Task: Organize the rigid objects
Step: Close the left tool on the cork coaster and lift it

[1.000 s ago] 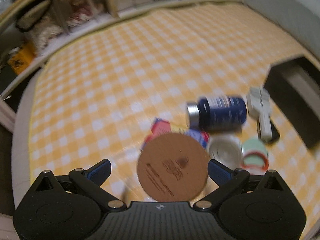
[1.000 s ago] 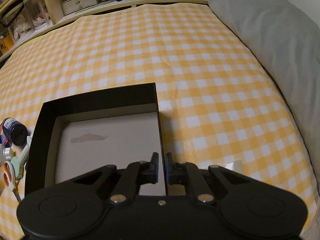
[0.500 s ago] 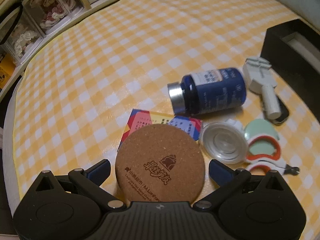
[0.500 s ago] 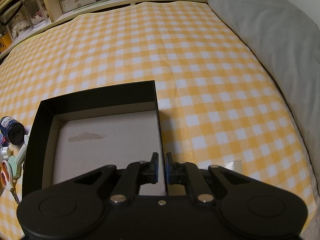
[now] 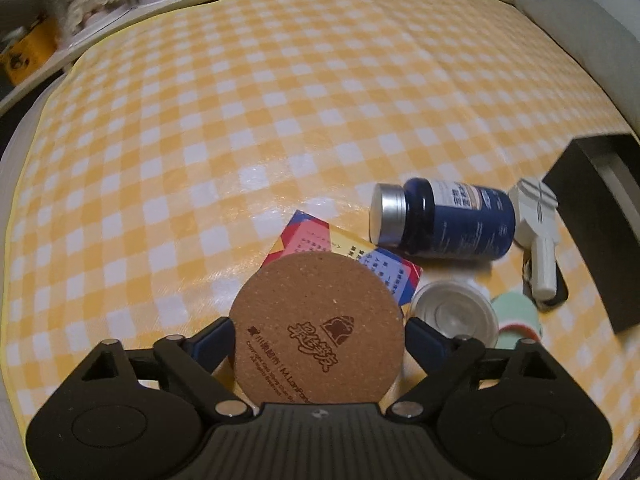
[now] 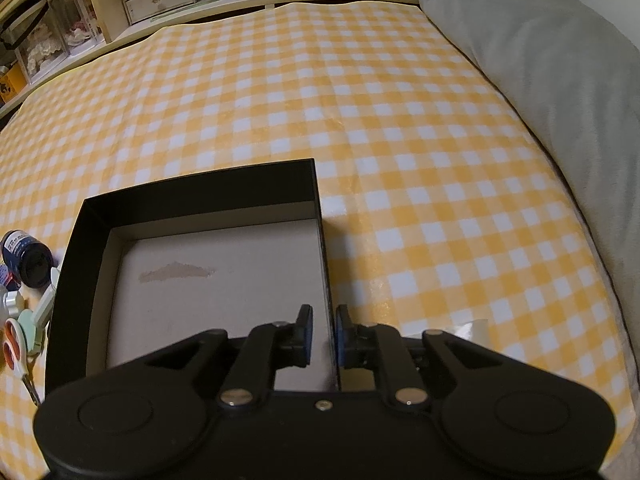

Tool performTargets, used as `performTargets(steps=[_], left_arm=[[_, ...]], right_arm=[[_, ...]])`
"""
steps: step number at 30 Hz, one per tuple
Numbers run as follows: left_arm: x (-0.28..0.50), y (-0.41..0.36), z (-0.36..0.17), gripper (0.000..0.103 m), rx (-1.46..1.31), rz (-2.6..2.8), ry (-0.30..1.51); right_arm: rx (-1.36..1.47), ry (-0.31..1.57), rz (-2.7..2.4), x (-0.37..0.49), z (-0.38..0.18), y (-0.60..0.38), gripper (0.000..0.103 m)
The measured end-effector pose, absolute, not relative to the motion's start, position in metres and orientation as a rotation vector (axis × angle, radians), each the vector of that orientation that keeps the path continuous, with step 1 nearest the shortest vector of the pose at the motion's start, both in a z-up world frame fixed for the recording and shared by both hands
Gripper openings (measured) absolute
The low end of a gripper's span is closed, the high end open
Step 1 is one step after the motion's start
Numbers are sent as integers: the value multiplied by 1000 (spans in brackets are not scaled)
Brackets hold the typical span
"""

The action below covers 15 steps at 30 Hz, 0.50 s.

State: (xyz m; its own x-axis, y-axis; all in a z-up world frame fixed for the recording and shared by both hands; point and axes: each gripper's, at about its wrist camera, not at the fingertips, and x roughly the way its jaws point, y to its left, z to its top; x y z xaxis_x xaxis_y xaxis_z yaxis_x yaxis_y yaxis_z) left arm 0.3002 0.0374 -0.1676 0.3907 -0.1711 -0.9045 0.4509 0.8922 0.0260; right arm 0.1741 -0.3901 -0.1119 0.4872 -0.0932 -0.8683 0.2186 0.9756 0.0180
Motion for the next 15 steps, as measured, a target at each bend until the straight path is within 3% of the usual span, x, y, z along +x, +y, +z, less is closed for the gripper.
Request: performTargets(steps=[4, 6, 9, 11, 15], left_arm=[[300, 38, -158, 70, 243, -376, 1102], [299, 41, -153, 68, 219, -344, 1098], [294, 47, -151, 77, 200, -313, 1097], [294, 49, -153, 94, 197, -296, 1098], [295, 61, -154, 101, 189, -236, 1095]], right_arm=[[134, 1045, -191, 175, -112, -389, 13], [131, 1046, -190, 174, -112, -390, 13], [133, 1045, -190, 174, -112, -390, 13], [135, 1045, -190, 175, -112, -390, 13], [135, 1045, -190, 174, -112, -389, 13]])
